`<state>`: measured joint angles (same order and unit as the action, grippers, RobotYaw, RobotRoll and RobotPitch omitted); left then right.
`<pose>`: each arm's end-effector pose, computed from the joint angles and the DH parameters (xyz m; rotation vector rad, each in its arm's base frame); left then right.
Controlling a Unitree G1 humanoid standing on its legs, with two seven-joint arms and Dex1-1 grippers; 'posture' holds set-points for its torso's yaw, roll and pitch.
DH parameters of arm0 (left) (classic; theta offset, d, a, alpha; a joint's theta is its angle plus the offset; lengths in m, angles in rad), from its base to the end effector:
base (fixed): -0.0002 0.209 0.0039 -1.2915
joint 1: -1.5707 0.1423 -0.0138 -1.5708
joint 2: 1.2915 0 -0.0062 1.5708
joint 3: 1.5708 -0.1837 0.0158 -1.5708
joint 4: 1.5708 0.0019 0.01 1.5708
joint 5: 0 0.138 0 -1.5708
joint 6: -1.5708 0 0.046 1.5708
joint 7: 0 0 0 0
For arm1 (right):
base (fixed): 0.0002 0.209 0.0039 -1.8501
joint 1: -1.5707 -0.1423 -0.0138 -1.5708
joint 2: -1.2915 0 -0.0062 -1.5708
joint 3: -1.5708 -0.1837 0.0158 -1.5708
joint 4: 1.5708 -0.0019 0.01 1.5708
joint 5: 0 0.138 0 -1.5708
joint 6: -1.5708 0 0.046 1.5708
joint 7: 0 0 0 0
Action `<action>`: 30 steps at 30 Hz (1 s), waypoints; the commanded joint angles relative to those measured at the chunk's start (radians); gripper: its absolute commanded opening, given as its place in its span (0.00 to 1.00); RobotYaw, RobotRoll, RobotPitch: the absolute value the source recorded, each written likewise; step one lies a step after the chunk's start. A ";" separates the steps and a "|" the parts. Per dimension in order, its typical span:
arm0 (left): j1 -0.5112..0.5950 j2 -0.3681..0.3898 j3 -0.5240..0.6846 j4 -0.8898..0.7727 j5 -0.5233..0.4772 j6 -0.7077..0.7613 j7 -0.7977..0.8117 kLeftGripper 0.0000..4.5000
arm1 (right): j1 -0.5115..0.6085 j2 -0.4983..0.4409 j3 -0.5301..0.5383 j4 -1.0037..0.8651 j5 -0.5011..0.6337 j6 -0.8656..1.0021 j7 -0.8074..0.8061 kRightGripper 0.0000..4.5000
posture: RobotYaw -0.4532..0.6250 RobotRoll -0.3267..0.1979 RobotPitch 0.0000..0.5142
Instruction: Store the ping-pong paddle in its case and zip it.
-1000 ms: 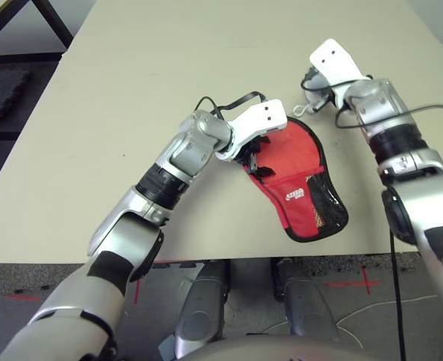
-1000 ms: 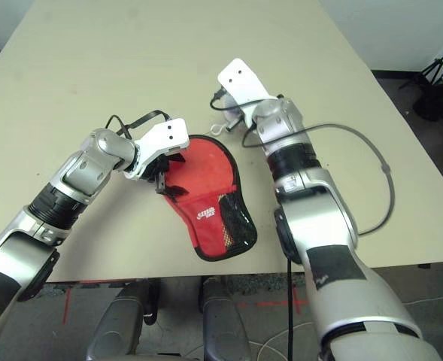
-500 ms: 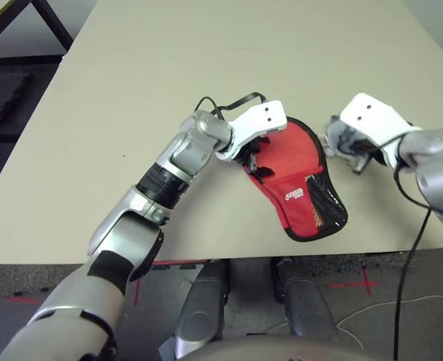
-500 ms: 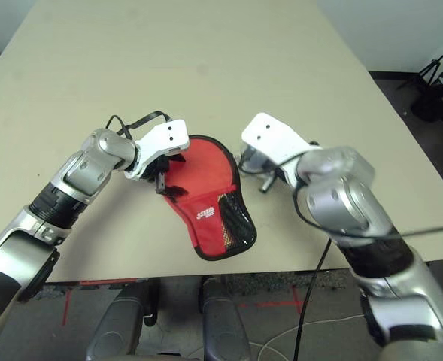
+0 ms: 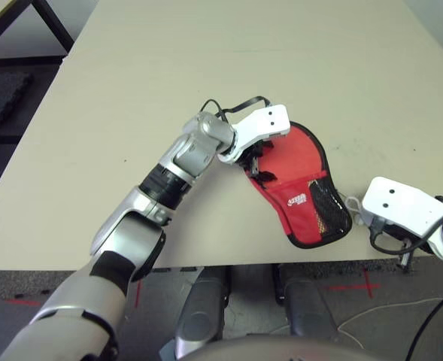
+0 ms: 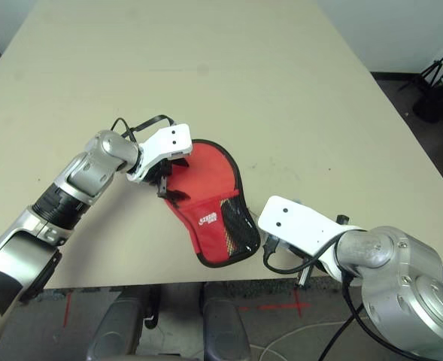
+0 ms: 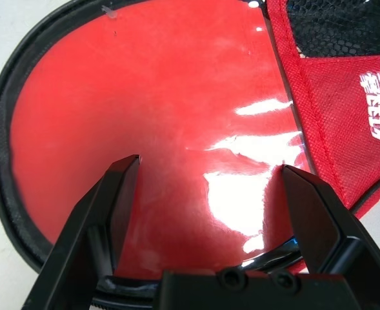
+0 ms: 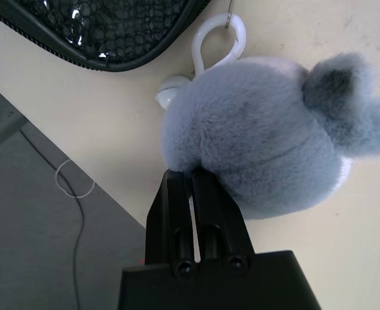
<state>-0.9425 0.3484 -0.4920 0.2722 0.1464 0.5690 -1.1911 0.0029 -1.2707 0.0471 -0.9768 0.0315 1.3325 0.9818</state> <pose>0.3257 0.0953 0.1968 0.7897 0.4164 -1.3089 0.1480 -0.2275 0.2076 -0.9563 0.9252 0.6776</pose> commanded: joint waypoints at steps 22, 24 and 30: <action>0.047 0.004 -0.073 0.067 0.025 -0.009 0.009 1.00 | 0.831 0.067 -0.505 -0.058 0.100 -0.303 -0.029 0.12 | 0.35 0.62 0.54; 0.047 0.004 -0.072 0.066 0.024 -0.009 0.009 1.00 | 0.772 0.066 -0.501 -0.036 0.121 -0.284 -0.021 0.23 | 0.35 0.62 0.54; 0.038 0.028 -0.016 -0.014 -0.012 0.039 0.010 1.00 | -0.224 0.038 -0.331 0.431 0.547 0.115 0.147 0.67 | 0.37 0.62 0.52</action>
<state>-0.9389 0.3739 -0.4784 0.2509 0.1211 0.5741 -1.1888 -0.1238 -1.2375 -0.3287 -0.6566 0.5030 1.3430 1.1140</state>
